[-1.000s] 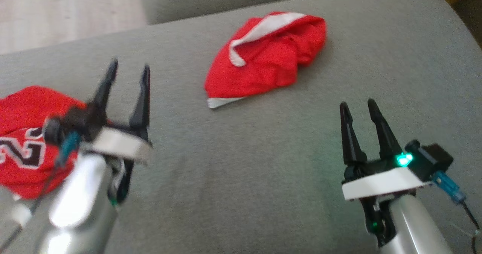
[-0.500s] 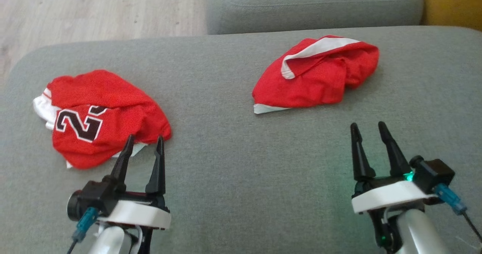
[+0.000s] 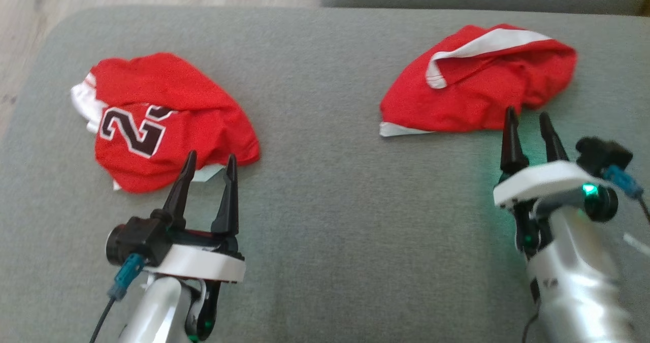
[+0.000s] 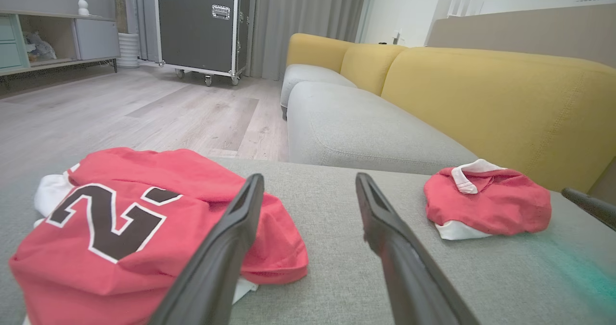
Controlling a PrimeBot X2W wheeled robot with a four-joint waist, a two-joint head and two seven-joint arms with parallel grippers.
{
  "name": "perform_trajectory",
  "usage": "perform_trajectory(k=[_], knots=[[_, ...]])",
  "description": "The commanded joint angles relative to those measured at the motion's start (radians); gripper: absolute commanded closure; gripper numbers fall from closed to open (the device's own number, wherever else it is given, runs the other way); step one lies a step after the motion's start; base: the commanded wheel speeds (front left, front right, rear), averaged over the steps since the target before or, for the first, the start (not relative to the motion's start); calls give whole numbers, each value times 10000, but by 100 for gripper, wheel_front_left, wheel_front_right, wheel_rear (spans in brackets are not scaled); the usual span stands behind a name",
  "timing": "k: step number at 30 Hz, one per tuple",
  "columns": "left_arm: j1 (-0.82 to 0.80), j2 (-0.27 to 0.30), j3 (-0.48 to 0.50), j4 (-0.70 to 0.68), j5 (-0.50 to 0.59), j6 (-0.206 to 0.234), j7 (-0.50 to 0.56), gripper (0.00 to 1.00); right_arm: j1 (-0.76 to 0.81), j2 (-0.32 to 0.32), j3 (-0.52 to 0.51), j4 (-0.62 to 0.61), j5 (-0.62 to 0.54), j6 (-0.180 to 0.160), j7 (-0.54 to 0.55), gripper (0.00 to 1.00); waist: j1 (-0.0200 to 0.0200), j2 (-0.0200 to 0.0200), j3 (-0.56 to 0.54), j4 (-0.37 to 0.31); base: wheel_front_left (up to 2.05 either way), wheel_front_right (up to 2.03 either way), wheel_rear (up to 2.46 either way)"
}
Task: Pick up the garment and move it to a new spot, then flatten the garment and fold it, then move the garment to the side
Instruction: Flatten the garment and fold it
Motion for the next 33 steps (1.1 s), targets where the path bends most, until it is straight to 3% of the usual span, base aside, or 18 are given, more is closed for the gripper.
perform_trajectory(k=[1,10,11,13,18,23,33], knots=[[-507,23,354,-208,132,-75,-93,0,-700,-29,71,310,18,-7,-107,0,-1,-1,263,301,0,0,0],[-659,-95,573,-52,321,-237,-93,0,-2289,-29,-702,2682,-156,-7,-107,0,-1,-1,574,719,0,0,0],[-649,-123,612,-43,328,-240,-93,0,-2358,-29,-714,2780,-203,-7,-107,7,-1,-1,576,737,0,0,0],[-614,-177,699,-43,339,-248,-93,0,-2453,-29,-659,2889,-259,-7,-107,100,-1,-1,575,728,0,0,0],[-421,-262,847,48,432,-292,-93,0,-2321,-29,-118,2346,-47,-7,-107,100,-1,-1,367,530,0,0,0],[-164,-314,1094,116,476,-332,-93,0,-1764,-29,1124,863,651,-7,-107,100,-1,-1,-135,237,0,0,0],[432,-470,1407,127,498,-390,-93,0,-1497,-29,2457,-1348,1251,-7,-107,100,-1,-1,-1190,-45,0,0,0]])
